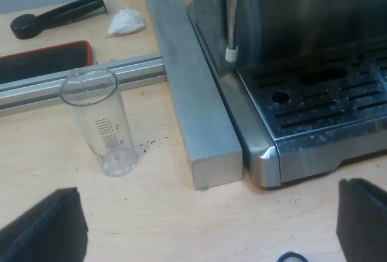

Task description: Grind coffee beans and then tamp

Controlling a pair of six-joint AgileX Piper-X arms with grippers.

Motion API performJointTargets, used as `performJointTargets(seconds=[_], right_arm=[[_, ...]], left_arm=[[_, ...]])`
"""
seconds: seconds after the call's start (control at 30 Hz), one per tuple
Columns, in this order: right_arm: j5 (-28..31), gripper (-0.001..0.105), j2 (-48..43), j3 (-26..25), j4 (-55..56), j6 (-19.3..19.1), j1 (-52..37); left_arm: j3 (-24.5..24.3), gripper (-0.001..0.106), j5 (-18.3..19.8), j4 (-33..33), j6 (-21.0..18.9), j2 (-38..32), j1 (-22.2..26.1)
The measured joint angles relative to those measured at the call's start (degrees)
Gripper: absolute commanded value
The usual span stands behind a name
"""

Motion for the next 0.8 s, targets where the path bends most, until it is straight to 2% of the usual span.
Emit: performJointTargets(seconds=[0.27,0.4,0.6,0.8], right_arm=[[0.00,0.093,0.00,0.00,0.00,-0.01,0.19],[0.00,0.093,0.00,-0.32,0.27,2.16,1.32],[0.00,0.093,4.98,-6.25,3.51,2.35,6.61],[0.00,0.093,13.16,-13.35,6.14,1.76,12.51]], left_arm=[[0.00,0.085,0.00,0.00,0.00,0.00,0.00],[-0.40,0.085,2.75,1.06,0.00,0.00,0.00],[-4.03,0.085,4.44,3.90,0.00,0.48,-0.85],[-7.75,0.085,8.82,3.74,0.00,6.79,-4.24]])
